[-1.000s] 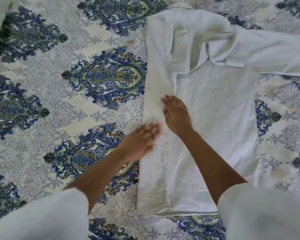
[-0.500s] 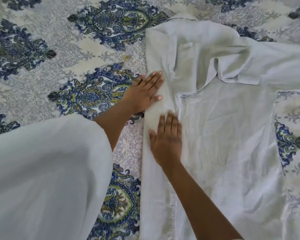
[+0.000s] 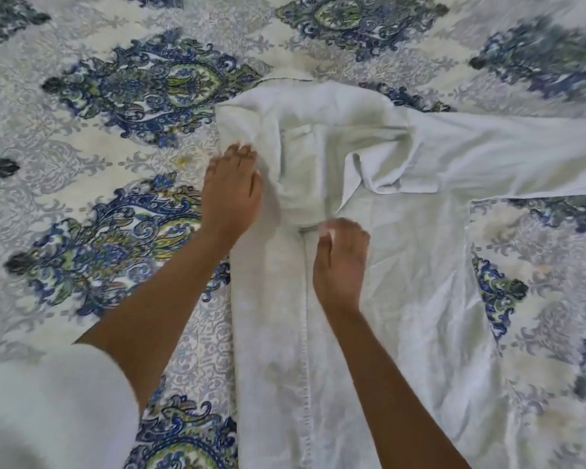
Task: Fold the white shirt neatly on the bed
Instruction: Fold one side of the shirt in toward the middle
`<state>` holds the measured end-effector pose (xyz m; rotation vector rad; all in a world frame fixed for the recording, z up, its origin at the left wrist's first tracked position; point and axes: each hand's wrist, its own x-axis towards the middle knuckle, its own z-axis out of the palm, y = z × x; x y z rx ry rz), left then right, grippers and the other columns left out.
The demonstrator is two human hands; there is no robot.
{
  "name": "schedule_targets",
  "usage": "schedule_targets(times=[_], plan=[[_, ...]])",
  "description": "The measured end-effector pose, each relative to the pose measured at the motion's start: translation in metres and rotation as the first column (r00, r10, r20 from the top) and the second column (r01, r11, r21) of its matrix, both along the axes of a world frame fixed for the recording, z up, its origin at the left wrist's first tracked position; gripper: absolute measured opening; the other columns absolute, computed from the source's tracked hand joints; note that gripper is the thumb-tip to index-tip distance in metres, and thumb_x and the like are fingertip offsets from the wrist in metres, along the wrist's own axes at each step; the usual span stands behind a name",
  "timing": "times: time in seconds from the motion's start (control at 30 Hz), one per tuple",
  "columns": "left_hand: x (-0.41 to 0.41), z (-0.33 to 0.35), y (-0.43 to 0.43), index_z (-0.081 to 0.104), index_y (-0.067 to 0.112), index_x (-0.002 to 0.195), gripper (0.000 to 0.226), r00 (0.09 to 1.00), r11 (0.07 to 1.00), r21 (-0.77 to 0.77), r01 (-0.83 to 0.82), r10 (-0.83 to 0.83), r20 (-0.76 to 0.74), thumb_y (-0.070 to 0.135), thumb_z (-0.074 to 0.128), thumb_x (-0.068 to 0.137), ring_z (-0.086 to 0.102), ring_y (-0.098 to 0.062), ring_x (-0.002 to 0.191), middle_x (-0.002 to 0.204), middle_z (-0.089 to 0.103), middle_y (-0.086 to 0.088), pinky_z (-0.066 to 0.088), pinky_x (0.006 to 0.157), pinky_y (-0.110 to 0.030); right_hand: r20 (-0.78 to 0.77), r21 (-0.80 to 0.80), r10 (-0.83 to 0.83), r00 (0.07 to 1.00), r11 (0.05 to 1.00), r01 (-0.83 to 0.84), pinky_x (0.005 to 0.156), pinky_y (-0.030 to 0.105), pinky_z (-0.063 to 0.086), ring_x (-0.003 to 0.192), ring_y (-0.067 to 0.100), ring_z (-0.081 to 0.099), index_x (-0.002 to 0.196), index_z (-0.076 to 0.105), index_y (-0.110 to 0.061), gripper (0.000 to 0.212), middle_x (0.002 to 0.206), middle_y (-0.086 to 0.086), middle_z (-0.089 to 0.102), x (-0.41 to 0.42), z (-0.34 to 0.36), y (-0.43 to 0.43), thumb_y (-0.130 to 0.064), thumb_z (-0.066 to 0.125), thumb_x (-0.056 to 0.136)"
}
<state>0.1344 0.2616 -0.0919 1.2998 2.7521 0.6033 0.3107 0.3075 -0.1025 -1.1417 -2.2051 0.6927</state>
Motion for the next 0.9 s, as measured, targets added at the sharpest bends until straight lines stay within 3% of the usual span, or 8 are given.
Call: schedule_targets(times=[0.1, 0.2, 0.3, 0.43, 0.53, 0.67, 0.8, 0.9], plan=[[0.001, 0.004, 0.009, 0.061, 0.002, 0.107, 0.044, 1.0, 0.988, 0.154, -0.002, 0.002, 0.004, 0.02, 0.028, 0.085, 0.053, -0.036, 0.102, 0.11, 0.059, -0.019, 0.041, 0.083, -0.043, -0.111, -0.066, -0.221, 0.969, 0.974, 0.215, 0.085, 0.016, 0.028, 0.102, 0.031, 0.049, 0.1, 0.059, 0.0, 0.024, 0.105, 0.016, 0.057, -0.011, 0.013, 0.063, -0.005, 0.044, 0.082], [-0.001, 0.007, 0.019, 0.061, 0.002, 0.1, 0.034, 0.997, 0.975, 0.22, -0.034, 0.019, 0.068, 0.013, 0.033, 0.085, 0.05, -0.035, 0.098, 0.101, 0.056, -0.019, 0.04, 0.077, -0.042, -0.111, -0.166, -0.364, 0.925, 0.924, 0.344, 0.095, 0.025, 0.029, 0.119, 0.032, 0.042, 0.117, 0.054, 0.0, 0.034, 0.123, 0.017, 0.051, -0.018, 0.027, 0.122, -0.002, 0.047, 0.084], [0.0, 0.01, 0.028, 0.06, 0.002, 0.101, 0.029, 0.954, 0.946, 0.322, -0.036, -0.064, 0.294, 0.01, 0.036, 0.088, 0.055, -0.03, 0.091, 0.097, 0.059, -0.015, 0.042, 0.076, -0.036, -0.053, -0.392, -0.298, 0.953, 0.884, 0.254, 0.104, 0.026, 0.026, 0.131, 0.025, 0.035, 0.133, 0.044, -0.005, 0.052, 0.139, 0.009, 0.045, -0.018, 0.036, 0.179, -0.007, 0.047, 0.081], [0.002, 0.018, 0.044, 0.063, 0.004, 0.102, 0.029, 0.759, 0.916, 0.371, -0.152, -0.133, 0.638, 0.0, 0.037, 0.09, 0.057, -0.009, 0.068, 0.081, 0.063, -0.004, 0.048, 0.066, -0.023, -0.056, -0.666, -0.08, 0.995, 0.745, 0.022, 0.074, 0.021, 0.044, 0.09, 0.012, 0.054, 0.124, 0.053, -0.007, 0.049, 0.101, -0.002, 0.058, -0.018, 0.052, 0.213, 0.007, 0.042, 0.079], [0.007, 0.025, 0.057, 0.062, 0.001, 0.106, 0.028, 0.606, 0.917, 0.331, -0.224, -0.134, 0.784, -0.004, 0.038, 0.092, 0.059, -0.001, 0.064, 0.082, 0.065, -0.001, 0.046, 0.059, -0.013, 0.175, -0.589, 0.184, 0.967, 0.806, -0.047, 0.065, 0.02, 0.042, 0.089, 0.016, 0.052, 0.125, 0.055, -0.012, 0.056, 0.103, 0.003, 0.056, -0.018, 0.051, 0.223, 0.013, 0.037, 0.078], [0.011, 0.036, 0.068, 0.06, 0.001, 0.102, 0.023, 0.422, 0.915, 0.28, -0.292, -0.14, 0.896, -0.002, 0.04, 0.094, 0.066, -0.011, 0.067, 0.081, 0.069, -0.005, 0.05, 0.063, -0.02, 0.45, -0.392, 0.247, 0.858, 0.918, -0.059, 0.095, 0.039, 0.045, 0.113, 0.026, 0.052, 0.106, 0.061, -0.029, 0.034, 0.119, 0.01, 0.059, -0.018, 0.056, 0.229, -0.011, 0.057, 0.078], [0.021, 0.055, 0.067, 0.059, 0.006, 0.095, 0.02, 0.288, 0.913, 0.232, -0.337, -0.135, 0.948, 0.01, 0.039, 0.098, 0.068, -0.022, 0.07, 0.08, 0.071, -0.008, 0.054, 0.066, -0.027, 0.641, -0.012, 0.168, 0.749, 0.978, -0.209, 0.115, 0.043, 0.014, 0.126, 0.028, 0.039, 0.11, 0.065, -0.016, 0.036, 0.116, 0.011, 0.06, -0.017, 0.101, 0.2, -0.035, 0.047, 0.084], [0.029, 0.073, 0.049, 0.056, 0.004, 0.098, 0.026, 0.066, 0.909, 0.119, -0.399, -0.101, 0.993, 0.022, 0.037, 0.098, 0.07, -0.028, 0.072, 0.089, 0.069, -0.018, 0.056, 0.066, -0.03, 0.646, 0.124, 0.205, 0.735, 0.922, -0.367, 0.116, 0.045, 0.001, 0.127, 0.03, 0.035, 0.107, 0.065, -0.008, 0.037, 0.116, 0.014, 0.058, -0.008, 0.144, 0.147, -0.027, 0.045, 0.082]])
